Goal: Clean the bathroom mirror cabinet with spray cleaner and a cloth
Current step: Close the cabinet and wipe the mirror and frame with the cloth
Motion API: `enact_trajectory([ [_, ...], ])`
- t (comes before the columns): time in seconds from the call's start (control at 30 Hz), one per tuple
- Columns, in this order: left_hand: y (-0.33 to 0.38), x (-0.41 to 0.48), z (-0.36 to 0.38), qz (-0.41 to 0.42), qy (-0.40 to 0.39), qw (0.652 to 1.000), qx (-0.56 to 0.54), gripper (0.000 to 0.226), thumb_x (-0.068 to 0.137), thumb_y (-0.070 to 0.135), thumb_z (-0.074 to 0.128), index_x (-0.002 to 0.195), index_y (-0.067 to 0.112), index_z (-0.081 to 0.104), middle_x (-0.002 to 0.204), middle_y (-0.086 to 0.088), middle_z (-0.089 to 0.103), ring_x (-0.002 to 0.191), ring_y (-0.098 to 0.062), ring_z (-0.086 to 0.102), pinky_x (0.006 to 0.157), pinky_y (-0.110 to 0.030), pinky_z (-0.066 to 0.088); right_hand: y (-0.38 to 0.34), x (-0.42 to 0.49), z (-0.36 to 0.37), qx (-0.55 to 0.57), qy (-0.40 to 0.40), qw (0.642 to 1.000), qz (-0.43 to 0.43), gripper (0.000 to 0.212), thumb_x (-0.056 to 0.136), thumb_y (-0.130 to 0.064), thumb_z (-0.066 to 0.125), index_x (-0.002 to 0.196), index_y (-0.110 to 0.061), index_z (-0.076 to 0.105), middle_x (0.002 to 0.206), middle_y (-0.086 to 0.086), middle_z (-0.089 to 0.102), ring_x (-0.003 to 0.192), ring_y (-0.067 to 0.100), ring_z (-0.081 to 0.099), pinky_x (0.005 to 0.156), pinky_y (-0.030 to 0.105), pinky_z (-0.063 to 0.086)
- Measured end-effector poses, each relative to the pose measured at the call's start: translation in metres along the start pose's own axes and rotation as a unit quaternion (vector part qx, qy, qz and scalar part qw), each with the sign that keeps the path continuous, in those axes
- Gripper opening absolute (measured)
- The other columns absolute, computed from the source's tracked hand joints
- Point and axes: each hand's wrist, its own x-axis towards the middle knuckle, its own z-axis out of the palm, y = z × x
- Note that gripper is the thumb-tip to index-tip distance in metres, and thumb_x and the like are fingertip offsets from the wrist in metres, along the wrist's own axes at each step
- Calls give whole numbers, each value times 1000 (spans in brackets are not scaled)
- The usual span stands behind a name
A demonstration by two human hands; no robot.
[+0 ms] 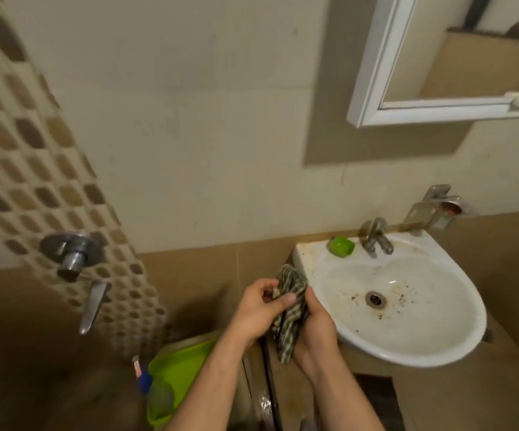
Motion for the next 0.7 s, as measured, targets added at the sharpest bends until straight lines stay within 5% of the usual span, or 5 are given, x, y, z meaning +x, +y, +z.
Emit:
enact_trajectory([
  [0.1,-9,-2,-10,-31,23,999,-35,36,91,8,78,125,6,66,117,-16,73,111,-28,69,99,-38,57,1,3,-6,-37,-12,999,-8,46,110,-30,43,146,-2,52,146,23,56,138,40,52,118,58,38],
  [0.2,-19,-3,-21,-30,65,994,-80,15,96,2,69,107,11,74,98,-6,80,92,-19,74,75,-27,59,6,8,-14,-49,-23,999,-3,43,110,-33,44,142,-9,58,141,19,62,132,38,58,114,58,44],
  [0.33,-25,-7,-30,-51,163,966,-193,19,99,-4,61,98,12,71,87,-3,76,75,-11,72,63,-23,58,11,17,-17,-82,15,996,-38,28,109,-35,47,114,-25,72,118,7,75,98,20,75,73,37,63],
  [0.5,-28,-8,-40,-46,206,959,-189,21,101,-3,59,99,16,69,95,-7,73,76,-11,68,58,-19,53,11,26,-22,-60,24,998,-26,36,108,-41,45,112,-28,78,107,-2,80,96,18,78,73,37,63],
  [0.7,-32,-13,-49,-9,241,970,-13,48,97,14,71,142,11,54,140,-3,60,123,-14,57,112,-32,44,0,31,-22,-153,-62,986,-37,34,109,-38,47,106,-24,78,101,-3,81,91,13,78,70,35,63],
])
